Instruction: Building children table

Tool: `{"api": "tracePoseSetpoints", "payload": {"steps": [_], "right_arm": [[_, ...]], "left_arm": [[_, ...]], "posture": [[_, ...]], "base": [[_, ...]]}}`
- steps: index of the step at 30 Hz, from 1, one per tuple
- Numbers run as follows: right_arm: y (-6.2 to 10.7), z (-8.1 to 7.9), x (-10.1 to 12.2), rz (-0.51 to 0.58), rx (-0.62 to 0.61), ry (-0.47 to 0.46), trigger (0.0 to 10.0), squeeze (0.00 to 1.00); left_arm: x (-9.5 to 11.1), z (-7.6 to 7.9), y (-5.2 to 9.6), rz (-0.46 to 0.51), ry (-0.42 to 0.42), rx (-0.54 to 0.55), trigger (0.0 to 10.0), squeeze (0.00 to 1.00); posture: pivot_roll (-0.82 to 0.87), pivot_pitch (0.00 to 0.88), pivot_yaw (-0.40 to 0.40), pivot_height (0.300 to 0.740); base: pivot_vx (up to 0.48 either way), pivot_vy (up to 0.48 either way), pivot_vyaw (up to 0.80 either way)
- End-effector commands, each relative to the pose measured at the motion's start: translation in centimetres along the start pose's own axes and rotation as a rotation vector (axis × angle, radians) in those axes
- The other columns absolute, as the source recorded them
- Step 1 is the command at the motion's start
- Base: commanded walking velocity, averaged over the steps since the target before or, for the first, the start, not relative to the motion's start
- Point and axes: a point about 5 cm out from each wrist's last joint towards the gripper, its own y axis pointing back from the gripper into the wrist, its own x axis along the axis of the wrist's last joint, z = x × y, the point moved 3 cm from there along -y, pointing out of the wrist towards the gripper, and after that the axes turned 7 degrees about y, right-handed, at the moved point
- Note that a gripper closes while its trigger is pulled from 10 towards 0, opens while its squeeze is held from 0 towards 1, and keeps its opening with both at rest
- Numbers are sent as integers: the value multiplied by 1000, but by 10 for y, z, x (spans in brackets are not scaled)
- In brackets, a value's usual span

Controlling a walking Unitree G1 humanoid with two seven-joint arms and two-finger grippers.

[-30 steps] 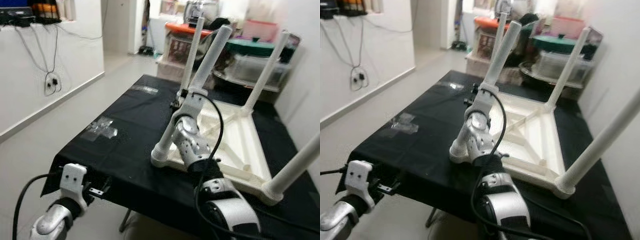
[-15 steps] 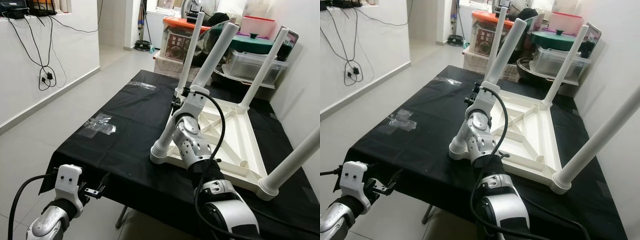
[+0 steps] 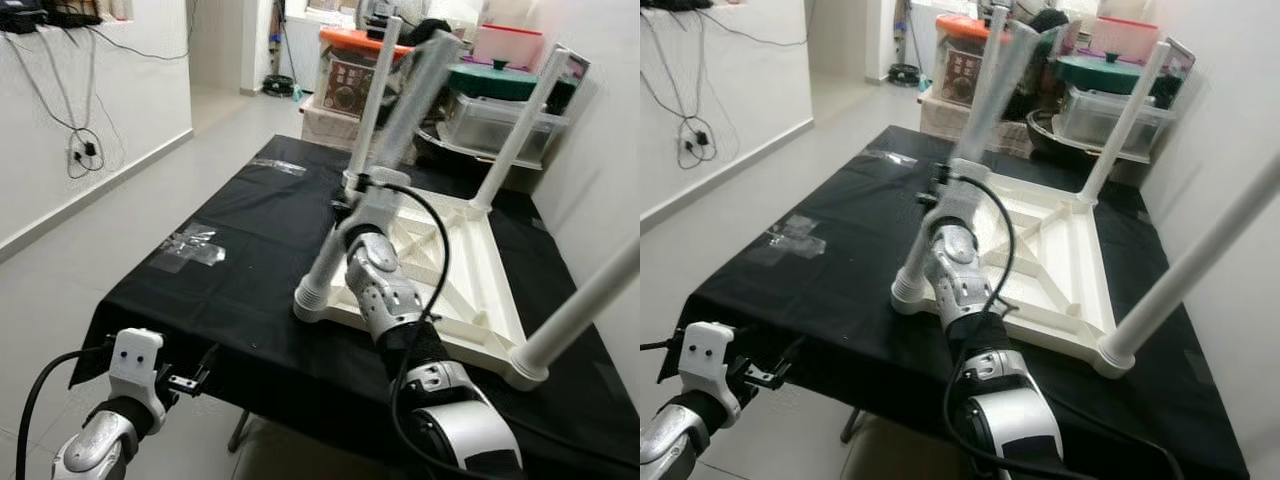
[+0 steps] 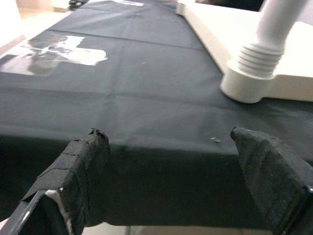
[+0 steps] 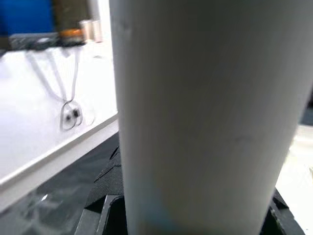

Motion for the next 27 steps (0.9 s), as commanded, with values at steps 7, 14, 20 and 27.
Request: {"api": "tracePoseSetpoints", "payload": {"steps": [7,14,20,27], "right_arm": [[7,-30,-31,-86,325,69,10000,0],[11,-38,-38,-121,400,21,10000,0],[12,-39,-38,-114,492,17,10000,0],[20,-50,-29,-130,769,-99,10000,0]], "left_arm": [[-4,-1,2,-12,0,10,10000,0],[-5,-1,3,-17,7,15,10000,0],[-6,-1,3,-19,9,15,10000,0],[-9,0,4,-28,16,15,10000,0]], "posture": [[153,0,-186,740],[154,0,-190,740],[154,0,-192,740],[159,0,-200,740]], "base": [[0,0,0],[0,0,0],[0,0,0],[0,0,0]]}}
